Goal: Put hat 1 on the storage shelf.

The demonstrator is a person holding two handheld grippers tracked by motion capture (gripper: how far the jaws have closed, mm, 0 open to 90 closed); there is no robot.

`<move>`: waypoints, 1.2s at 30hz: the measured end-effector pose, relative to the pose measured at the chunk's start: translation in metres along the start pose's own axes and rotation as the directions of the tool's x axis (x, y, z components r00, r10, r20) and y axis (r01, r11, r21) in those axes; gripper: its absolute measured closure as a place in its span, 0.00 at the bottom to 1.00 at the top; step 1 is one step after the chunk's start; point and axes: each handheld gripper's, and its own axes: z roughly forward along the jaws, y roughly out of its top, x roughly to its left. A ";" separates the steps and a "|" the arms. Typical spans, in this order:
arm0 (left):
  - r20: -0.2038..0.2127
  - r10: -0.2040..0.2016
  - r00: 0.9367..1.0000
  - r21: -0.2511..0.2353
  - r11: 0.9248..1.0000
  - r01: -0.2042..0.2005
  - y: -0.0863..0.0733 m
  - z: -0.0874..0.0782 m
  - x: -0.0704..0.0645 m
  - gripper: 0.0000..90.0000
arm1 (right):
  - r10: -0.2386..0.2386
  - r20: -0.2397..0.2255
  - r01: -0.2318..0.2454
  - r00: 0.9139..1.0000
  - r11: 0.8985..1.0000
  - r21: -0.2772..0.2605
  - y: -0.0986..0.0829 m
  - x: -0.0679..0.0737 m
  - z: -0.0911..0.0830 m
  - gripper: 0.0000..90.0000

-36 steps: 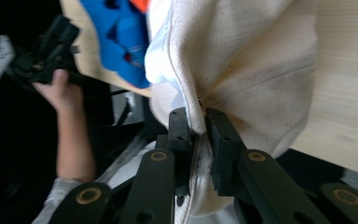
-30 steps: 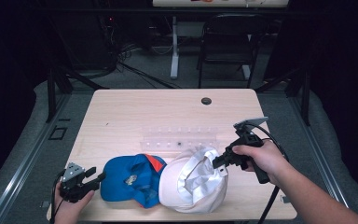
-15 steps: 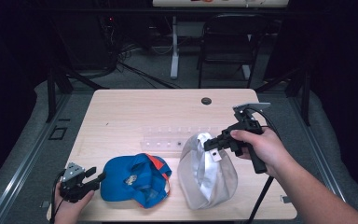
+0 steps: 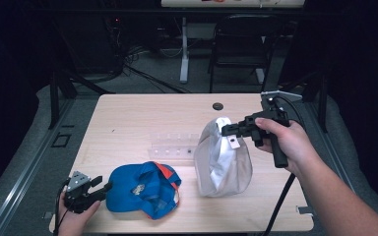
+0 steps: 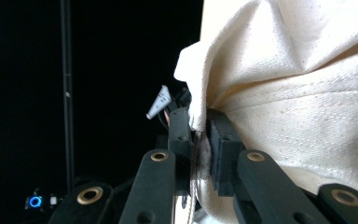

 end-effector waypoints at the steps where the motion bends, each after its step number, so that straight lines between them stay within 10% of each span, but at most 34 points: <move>1: -0.001 -0.002 1.000 -0.006 1.000 0.002 0.000 0.000 0.000 0.57 | -0.003 -0.008 0.003 1.000 1.000 -0.007 0.002 0.002 0.000 0.90; 22: 0.017 0.010 1.000 -0.016 1.000 -0.009 0.005 -0.002 -0.006 0.57 | -0.028 -0.098 0.021 0.995 0.997 -0.075 0.037 0.030 0.026 0.90; 36: 0.091 0.185 0.978 -0.104 0.979 -0.176 0.059 -0.007 -0.053 0.54 | -0.017 -0.119 0.002 0.993 0.993 -0.122 0.065 0.039 0.049 0.90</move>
